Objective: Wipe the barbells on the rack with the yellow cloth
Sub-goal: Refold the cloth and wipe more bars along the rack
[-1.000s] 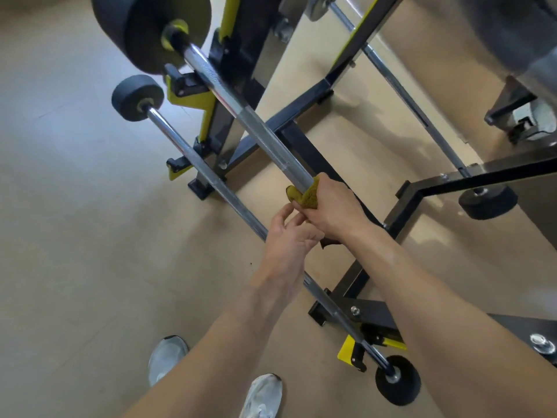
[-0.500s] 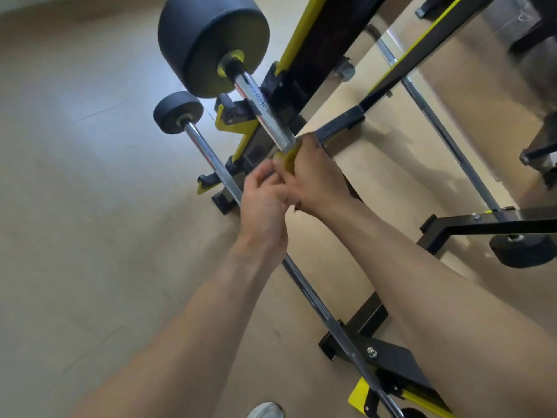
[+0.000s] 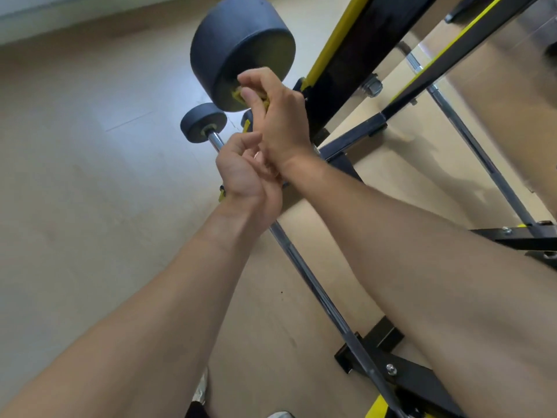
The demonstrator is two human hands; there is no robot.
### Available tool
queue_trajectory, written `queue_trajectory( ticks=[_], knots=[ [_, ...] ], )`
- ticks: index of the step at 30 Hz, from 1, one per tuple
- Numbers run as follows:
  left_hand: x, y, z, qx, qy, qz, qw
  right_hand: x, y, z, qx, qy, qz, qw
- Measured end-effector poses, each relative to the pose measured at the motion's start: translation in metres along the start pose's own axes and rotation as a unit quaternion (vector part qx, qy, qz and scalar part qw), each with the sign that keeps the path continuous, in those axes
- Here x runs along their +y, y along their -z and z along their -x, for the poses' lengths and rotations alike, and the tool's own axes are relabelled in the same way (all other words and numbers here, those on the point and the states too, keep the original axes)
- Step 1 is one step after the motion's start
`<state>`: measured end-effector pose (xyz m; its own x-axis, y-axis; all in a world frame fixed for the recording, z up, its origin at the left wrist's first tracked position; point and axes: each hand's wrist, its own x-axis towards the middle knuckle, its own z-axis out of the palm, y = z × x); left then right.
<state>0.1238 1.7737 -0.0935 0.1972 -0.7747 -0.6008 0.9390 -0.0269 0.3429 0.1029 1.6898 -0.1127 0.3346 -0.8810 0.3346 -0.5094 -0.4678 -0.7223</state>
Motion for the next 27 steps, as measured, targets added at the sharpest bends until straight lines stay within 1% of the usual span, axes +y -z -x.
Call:
queue_trajectory(
  ticks=[2, 4, 5, 6, 9, 11, 13, 15, 17, 20, 22, 24, 26, 27],
  knots=[
    [0.003, 0.002, -0.003, -0.013, -0.01, -0.03, 0.999, 0.001, 0.003, -0.008, -0.092, 0.026, 0.042, 0.995],
    [0.003, 0.006, -0.006, -0.033, -0.007, -0.002, 0.999, 0.0, 0.006, -0.006, -0.197, 0.034, 0.125, 0.972],
    [0.002, 0.007, -0.006, -0.042, -0.001, 0.02, 0.999, 0.001, 0.007, -0.003, -0.225, 0.032, 0.161, 0.96],
    [0.001, 0.008, -0.005, -0.048, 0.004, 0.037, 0.998, 0.002, 0.007, 0.0, -0.234, 0.023, 0.184, 0.954],
    [0.001, 0.01, -0.002, -0.084, 0.002, 0.084, 0.993, -0.004, 0.004, 0.013, -0.186, -0.006, 0.203, 0.961],
    [0.002, 0.011, 0.001, -0.091, -0.007, 0.11, 0.99, -0.014, 0.003, 0.021, -0.183, -0.033, 0.194, 0.963],
    [0.004, 0.014, -0.001, -0.085, 0.007, 0.122, 0.989, -0.021, 0.004, 0.03, -0.176, -0.065, 0.175, 0.966],
    [0.004, 0.018, -0.003, -0.076, 0.029, 0.105, 0.991, -0.022, 0.006, 0.04, -0.135, -0.088, 0.142, 0.977],
    [0.001, 0.023, -0.003, -0.085, 0.046, 0.073, 0.993, -0.023, 0.008, 0.052, -0.098, -0.123, 0.083, 0.984],
    [-0.003, 0.034, -0.003, -0.087, 0.062, 0.047, 0.993, -0.029, 0.014, 0.072, -0.08, -0.197, -0.008, 0.977],
    [-0.008, 0.047, -0.006, -0.059, 0.063, 0.004, 0.996, -0.023, 0.015, 0.087, -0.068, -0.245, -0.053, 0.966],
    [-0.018, 0.064, -0.008, -0.052, 0.06, -0.071, 0.994, -0.009, 0.014, 0.106, -0.106, -0.281, -0.086, 0.95],
    [-0.03, 0.083, -0.006, -0.052, 0.082, -0.177, 0.979, 0.0, 0.017, 0.133, -0.159, -0.314, -0.13, 0.927],
    [-0.034, 0.093, -0.004, -0.03, 0.098, -0.243, 0.965, 0.004, 0.021, 0.146, -0.163, -0.328, -0.142, 0.92]
  ],
)
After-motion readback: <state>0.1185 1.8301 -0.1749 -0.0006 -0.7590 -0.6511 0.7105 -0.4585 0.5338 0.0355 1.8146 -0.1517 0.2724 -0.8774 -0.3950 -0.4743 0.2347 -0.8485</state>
